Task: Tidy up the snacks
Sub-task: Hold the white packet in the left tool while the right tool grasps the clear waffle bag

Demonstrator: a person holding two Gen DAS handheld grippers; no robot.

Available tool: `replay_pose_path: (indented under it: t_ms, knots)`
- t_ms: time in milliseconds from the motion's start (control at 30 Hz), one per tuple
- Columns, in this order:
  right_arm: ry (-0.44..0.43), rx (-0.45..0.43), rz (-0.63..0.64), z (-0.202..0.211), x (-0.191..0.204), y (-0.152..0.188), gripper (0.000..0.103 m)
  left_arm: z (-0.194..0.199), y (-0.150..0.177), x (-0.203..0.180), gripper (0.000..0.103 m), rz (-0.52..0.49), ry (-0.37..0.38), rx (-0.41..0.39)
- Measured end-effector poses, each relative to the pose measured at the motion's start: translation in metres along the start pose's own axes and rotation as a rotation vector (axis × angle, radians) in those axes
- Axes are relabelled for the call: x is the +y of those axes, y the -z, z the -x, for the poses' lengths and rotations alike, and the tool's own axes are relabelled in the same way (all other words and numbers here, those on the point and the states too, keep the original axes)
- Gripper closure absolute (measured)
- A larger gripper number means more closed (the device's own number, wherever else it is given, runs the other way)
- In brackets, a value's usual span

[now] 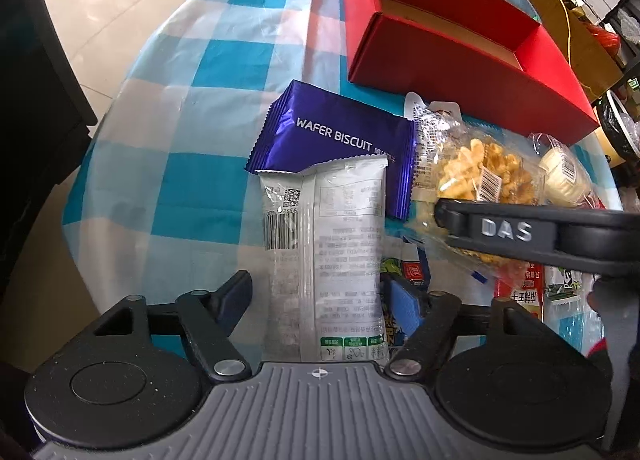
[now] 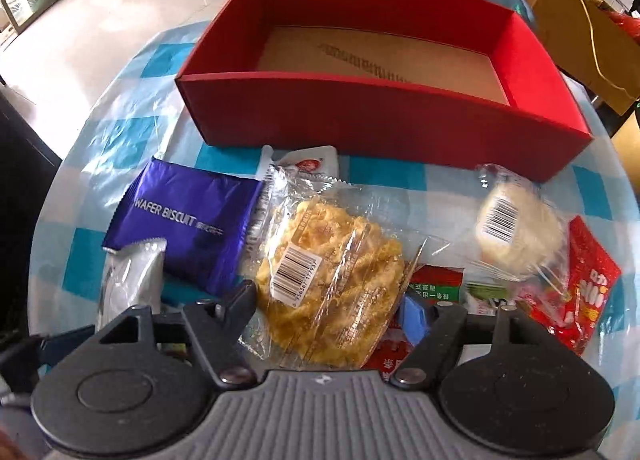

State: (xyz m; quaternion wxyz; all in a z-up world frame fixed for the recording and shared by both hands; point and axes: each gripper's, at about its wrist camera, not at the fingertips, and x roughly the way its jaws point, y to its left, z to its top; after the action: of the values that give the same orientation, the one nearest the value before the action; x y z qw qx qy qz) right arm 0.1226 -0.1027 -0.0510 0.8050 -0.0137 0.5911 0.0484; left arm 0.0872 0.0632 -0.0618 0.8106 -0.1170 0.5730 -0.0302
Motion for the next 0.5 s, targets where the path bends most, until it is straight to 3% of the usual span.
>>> replay_pose_path:
  t_ms: [67, 167, 433, 500]
  knots:
    - [-0.027, -0.014, -0.009, 0.008, -0.009, 0.004, 0.044, 0.004, 0.001, -0.002, 0.041, -0.009, 0.011, -0.006]
    - [-0.043, -0.034, -0.010, 0.018, -0.022, 0.010, 0.051, 0.007, 0.002, -0.004, 0.043, -0.027, -0.004, -0.012]
    - [-0.111, -0.068, -0.048, 0.025, -0.043, 0.020, 0.054, 0.013, 0.008, -0.006, 0.050, -0.022, -0.046, -0.032]
    - [-0.147, -0.082, -0.074, 0.029, -0.050, 0.022, 0.061, 0.015, 0.010, -0.008, 0.051, -0.026, -0.057, -0.035]
